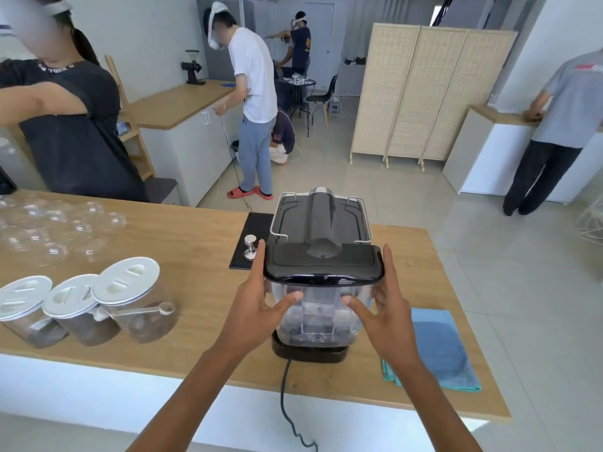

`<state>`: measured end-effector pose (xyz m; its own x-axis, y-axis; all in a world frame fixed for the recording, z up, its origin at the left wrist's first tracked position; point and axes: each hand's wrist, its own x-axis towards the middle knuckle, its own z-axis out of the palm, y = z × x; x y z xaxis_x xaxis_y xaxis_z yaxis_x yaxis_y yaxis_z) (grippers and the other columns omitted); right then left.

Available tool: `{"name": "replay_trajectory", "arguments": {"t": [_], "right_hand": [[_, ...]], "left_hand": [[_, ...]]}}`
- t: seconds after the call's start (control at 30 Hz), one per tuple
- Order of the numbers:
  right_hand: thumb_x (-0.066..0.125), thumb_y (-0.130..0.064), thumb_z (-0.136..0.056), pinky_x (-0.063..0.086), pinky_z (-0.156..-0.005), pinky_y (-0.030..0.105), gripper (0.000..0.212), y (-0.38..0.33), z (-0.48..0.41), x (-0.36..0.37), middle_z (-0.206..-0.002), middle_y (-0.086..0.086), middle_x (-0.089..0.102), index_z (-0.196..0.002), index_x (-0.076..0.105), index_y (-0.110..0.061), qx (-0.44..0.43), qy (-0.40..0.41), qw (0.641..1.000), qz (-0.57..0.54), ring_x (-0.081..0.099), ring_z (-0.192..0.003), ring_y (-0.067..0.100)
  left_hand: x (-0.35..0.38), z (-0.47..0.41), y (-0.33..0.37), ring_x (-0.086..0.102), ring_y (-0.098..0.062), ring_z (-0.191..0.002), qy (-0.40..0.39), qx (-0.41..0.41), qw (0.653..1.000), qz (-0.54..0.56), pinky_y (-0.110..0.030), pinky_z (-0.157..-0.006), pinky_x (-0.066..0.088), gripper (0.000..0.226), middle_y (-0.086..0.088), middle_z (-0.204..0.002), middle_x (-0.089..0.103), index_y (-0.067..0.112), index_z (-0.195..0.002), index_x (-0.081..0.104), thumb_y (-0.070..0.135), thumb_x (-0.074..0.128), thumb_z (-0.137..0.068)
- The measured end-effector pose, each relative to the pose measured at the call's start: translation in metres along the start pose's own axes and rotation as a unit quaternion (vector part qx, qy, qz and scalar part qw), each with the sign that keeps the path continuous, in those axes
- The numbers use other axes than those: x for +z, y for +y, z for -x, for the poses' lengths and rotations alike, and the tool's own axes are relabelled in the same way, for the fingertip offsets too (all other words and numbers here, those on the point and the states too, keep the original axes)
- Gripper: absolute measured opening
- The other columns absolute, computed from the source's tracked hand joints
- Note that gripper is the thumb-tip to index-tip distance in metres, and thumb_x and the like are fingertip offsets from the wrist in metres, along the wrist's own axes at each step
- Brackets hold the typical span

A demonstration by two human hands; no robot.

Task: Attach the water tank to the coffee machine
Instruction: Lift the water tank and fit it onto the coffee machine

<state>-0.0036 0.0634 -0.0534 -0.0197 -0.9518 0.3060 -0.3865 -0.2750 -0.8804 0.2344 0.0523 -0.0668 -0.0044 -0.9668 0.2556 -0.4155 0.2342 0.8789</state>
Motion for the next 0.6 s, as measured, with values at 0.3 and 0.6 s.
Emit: {"name": "replay_trajectory", "arguments": {"t": [0.3, 0.6], "right_hand": [[0.077, -0.032, -0.083, 0.042, -0.114, 0.042, 0.103, 0.010, 0.000, 0.013, -0.149, -0.018, 0.051, -0.158, 0.008, -0.044, 0.012, 0.017, 1.000, 0.000, 0.050, -0.135, 0.004], [0.073, -0.049, -0.079, 0.043, -0.107, 0.024, 0.105, 0.022, 0.001, 0.022, -0.139, -0.030, 0.055, -0.159, 0.005, -0.041, 0.005, 0.024, 0.999, 0.030, 0.055, -0.123, -0.007]], "left_hand": [[-0.001, -0.013, -0.013, 0.046, -0.004, -0.088, -0.016, 0.003, 1.000, 0.016, -0.018, -0.078, 0.042, 0.111, 0.028, -0.100, 0.055, 0.047, -0.156, -0.007, 0.059, 0.072, -0.078], [0.002, -0.012, -0.024, 0.047, 0.005, -0.091, -0.018, -0.013, 1.000, -0.008, -0.005, -0.079, 0.038, 0.113, 0.017, -0.112, 0.050, 0.048, -0.155, -0.008, 0.060, 0.071, -0.075]]}}
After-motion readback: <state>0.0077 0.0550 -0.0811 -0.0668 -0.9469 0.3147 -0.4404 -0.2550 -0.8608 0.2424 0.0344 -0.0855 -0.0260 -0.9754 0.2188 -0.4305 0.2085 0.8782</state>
